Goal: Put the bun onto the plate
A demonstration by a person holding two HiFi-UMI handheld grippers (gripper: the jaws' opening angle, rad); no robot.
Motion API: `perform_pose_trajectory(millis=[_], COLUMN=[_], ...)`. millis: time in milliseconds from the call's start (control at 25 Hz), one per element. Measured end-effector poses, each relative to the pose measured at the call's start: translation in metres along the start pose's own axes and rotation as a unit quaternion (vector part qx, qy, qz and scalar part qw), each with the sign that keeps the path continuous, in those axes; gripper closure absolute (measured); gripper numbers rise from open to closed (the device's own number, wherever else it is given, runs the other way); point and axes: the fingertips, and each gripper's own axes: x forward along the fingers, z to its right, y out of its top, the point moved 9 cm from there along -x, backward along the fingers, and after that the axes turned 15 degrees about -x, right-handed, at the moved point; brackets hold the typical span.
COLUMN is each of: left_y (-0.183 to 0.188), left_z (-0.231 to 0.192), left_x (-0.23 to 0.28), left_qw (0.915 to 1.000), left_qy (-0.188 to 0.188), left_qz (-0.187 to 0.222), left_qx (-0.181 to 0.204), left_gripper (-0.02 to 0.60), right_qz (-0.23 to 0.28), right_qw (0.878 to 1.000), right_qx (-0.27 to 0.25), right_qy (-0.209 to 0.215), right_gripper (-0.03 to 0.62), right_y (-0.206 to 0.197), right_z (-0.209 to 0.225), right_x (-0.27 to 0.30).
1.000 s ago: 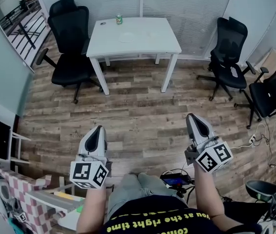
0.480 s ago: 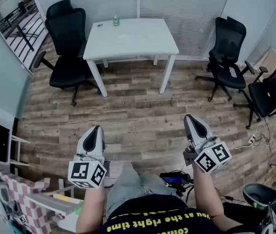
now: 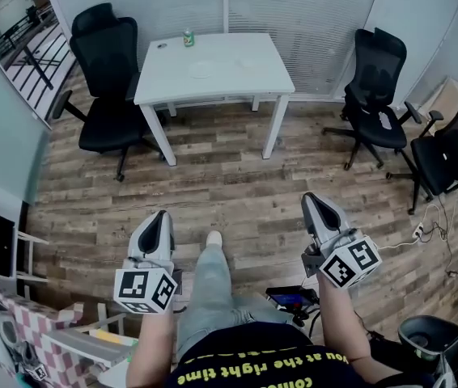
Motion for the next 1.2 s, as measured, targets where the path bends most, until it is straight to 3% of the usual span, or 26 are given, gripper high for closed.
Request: perform_pose_trajectory(millis=[400,1200], left_y=[0.015,0.082], left_z=[-0.027,-0.119], left_x=[0.052,0.221], left_qw=[0.9997,0.9995], left_qy=[-0.015,-0.03], left_qz=[0.017,0.002], left_qx=[0.0,-0.007], left_gripper=[0.581,0.58], right_qz=[-0.01,-0.012], right_qw=[1.0,1.0], right_qx=[-0.015,-0.024], right_qy=[0.008,0.016], right_gripper=[0.589,0.589], right_y=[-0.004,0.011], right_z=[0.014,0.067], right_x=[0.05,0.24])
